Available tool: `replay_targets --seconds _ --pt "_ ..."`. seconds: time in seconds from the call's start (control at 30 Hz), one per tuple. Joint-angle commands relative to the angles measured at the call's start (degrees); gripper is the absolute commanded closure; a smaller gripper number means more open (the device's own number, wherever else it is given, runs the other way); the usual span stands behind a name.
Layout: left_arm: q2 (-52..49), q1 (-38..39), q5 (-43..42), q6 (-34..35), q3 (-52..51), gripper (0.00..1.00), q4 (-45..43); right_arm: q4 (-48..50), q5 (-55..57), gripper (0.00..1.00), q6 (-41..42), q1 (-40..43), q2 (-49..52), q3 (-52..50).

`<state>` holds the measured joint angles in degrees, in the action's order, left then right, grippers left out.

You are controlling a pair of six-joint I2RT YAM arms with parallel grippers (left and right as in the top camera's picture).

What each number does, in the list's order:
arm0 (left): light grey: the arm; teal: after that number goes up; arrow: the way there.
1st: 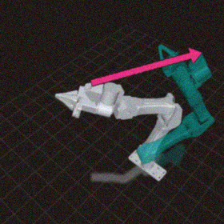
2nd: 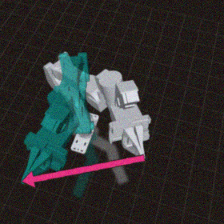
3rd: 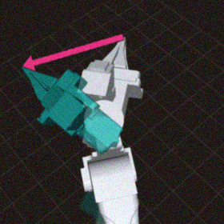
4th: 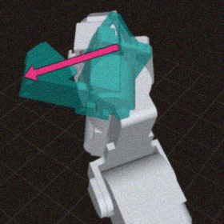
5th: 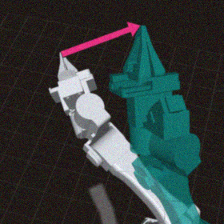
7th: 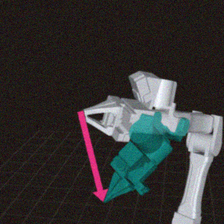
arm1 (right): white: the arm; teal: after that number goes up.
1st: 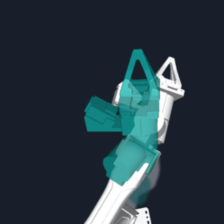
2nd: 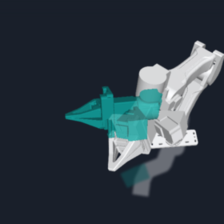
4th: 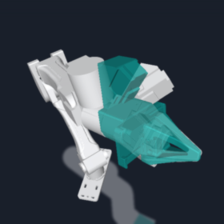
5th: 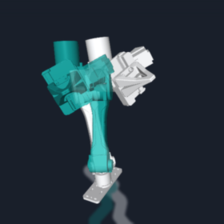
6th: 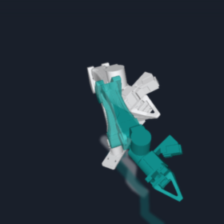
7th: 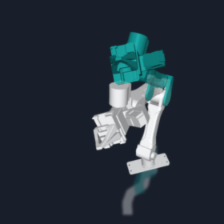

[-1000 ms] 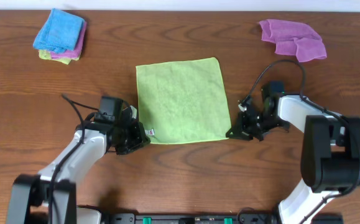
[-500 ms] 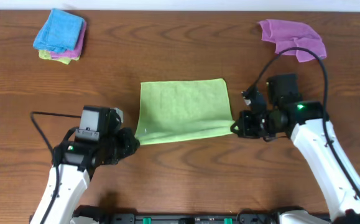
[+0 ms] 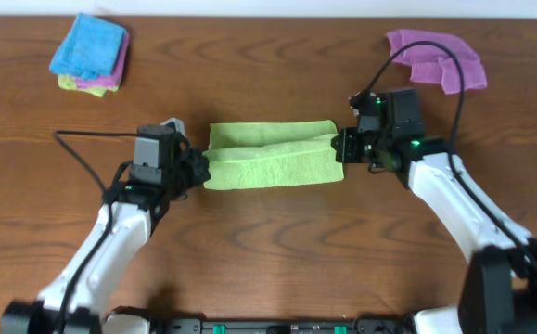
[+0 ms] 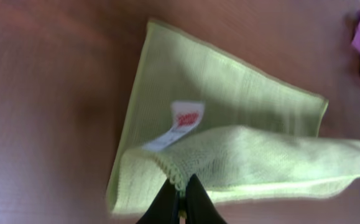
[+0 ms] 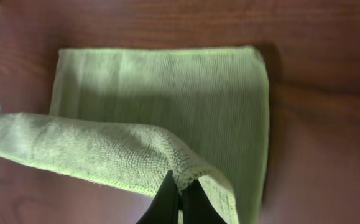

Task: Fold the cloth
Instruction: 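Lift the near edge with both grippers and fold it over toward the far edge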

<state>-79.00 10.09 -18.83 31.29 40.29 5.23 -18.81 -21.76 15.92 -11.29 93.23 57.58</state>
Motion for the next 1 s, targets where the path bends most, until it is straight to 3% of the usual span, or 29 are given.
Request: replay_targets --seconds 0.0,0.13,0.47,0.97 --pt "-5.33 -1.2 1.22 -1.38 2.54 0.94 -5.53 6.36 0.61 0.98 2.58 -0.26 3.17 0.5" --pt "-11.93 -2.32 0.74 -2.67 9.81 0.94 -8.41 17.94 0.57 0.99 4.33 -0.26 6.19 0.5" --pt "-12.92 -2.19 -4.68 -4.94 12.59 0.95 12.26 0.42 2.27 0.98 4.17 -0.24 6.12 0.5" --pt "-15.06 -2.16 -0.52 -6.01 12.59 0.94 8.94 0.96 6.97 0.98 5.05 0.07 6.12 0.5"
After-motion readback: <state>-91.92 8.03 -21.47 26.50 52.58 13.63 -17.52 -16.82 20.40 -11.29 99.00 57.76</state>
